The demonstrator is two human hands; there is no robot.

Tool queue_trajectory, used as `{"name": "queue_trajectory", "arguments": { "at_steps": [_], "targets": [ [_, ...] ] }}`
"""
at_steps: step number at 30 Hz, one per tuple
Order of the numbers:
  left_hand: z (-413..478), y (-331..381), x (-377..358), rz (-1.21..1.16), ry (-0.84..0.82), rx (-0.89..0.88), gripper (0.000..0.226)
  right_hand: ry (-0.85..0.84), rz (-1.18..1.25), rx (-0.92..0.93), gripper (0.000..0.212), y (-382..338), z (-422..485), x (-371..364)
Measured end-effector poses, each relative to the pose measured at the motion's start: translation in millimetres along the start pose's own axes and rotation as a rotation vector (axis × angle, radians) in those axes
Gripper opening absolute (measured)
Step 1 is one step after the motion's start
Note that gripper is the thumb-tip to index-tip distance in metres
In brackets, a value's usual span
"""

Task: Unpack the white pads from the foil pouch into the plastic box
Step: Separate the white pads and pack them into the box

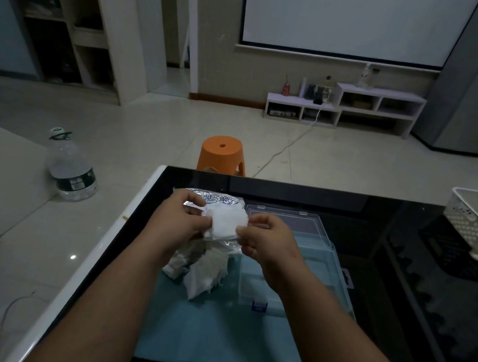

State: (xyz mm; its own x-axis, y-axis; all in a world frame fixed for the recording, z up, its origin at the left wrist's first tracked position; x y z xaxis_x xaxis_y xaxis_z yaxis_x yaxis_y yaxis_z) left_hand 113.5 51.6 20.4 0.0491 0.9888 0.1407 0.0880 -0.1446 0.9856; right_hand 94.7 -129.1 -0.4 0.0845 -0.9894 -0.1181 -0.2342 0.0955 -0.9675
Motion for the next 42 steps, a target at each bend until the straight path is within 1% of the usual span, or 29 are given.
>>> {"name": "queue_trajectory", "arguments": {
  "at_steps": [3,7,9,11,13,14,15,17,19,22,24,28,30,33,35,37,40,42],
  "targets": [
    [-1,2,-1,-0.004,-0.014,0.0,0.028,-0.052,0.044,-0.037,0.035,2,-1,-4],
    [-4,5,-6,-0.101,-0.043,0.014,0.006,-0.064,0.009,-0.032,0.036,1,-1,-3],
    [-3,5,-9,-0.113,-0.074,0.016,0.013,-0.068,-0.004,-0.016,0.035,-1,-1,-5],
    [-3,4,-8,-0.041,-0.079,0.012,0.023,-0.082,-0.017,-0.006,0.033,-1,-1,-7],
    [-2,1,-6,0.024,-0.056,0.022,0.032,-0.056,-0.042,-0.003,0.023,0,0,-5],
    [-1,-1,-4,0.038,-0.037,0.027,0.034,-0.02,-0.091,0.004,0.016,-1,1,0],
    [-1,-1,-2,0.048,-0.019,0.034,0.034,0.028,-0.208,0.024,0.011,-2,2,7],
    [-1,-3,2,0.062,0.005,0.05,0.033,0.09,-0.572,0.078,0.013,-6,4,15],
    [0,-6,6,0.065,0.02,0.07,0.032,0.042,-0.878,0.112,0.016,-3,7,7],
    [1,-8,10,0.064,0.041,0.082,0.032,-0.067,-1.137,0.127,0.031,9,8,-10],
    [1,-9,12,0.071,0.042,0.084,0.033,-0.072,-1.217,0.128,0.036,15,9,-14],
    [2,-10,15,0.076,0.053,0.078,0.034,-0.015,-1.24,0.148,0.017,9,9,-11],
    [2,-8,17,0.079,0.069,0.063,0.036,-0.02,-1.166,0.127,0.013,1,7,-4],
    [1,-3,17,0.185,0.098,0.035,0.041,0.012,-1.016,0.115,0.014,-17,4,13],
    [-1,2,13,0.334,0.09,0.003,0.043,0.047,-0.894,0.15,0.016,-30,1,22],
    [-3,7,4,0.446,0.061,-0.031,0.044,0.042,-0.769,0.199,0.014,-39,-2,24],
    [-5,10,-10,0.469,0.019,-0.071,0.042,-0.037,-0.658,0.222,0.013,-42,-5,15],
    [-5,10,-18,0.458,-0.019,-0.084,0.04,-0.06,-0.663,0.217,0.011,-40,-4,11]
  ]
}}
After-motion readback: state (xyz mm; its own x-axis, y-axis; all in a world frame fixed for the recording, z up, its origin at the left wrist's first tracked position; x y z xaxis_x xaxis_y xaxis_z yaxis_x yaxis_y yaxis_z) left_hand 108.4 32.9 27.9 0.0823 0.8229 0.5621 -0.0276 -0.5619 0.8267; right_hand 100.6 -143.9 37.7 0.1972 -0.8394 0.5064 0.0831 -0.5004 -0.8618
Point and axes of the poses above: each hand's wrist, its own z-axis towards the middle knuckle, its own x-axis out of the back of the hand, y = z × x, the point moved 8 cm from there along z, towards the middle knuckle, and after that the axes turned 7 degrees about -y, right-handed, at the moved point
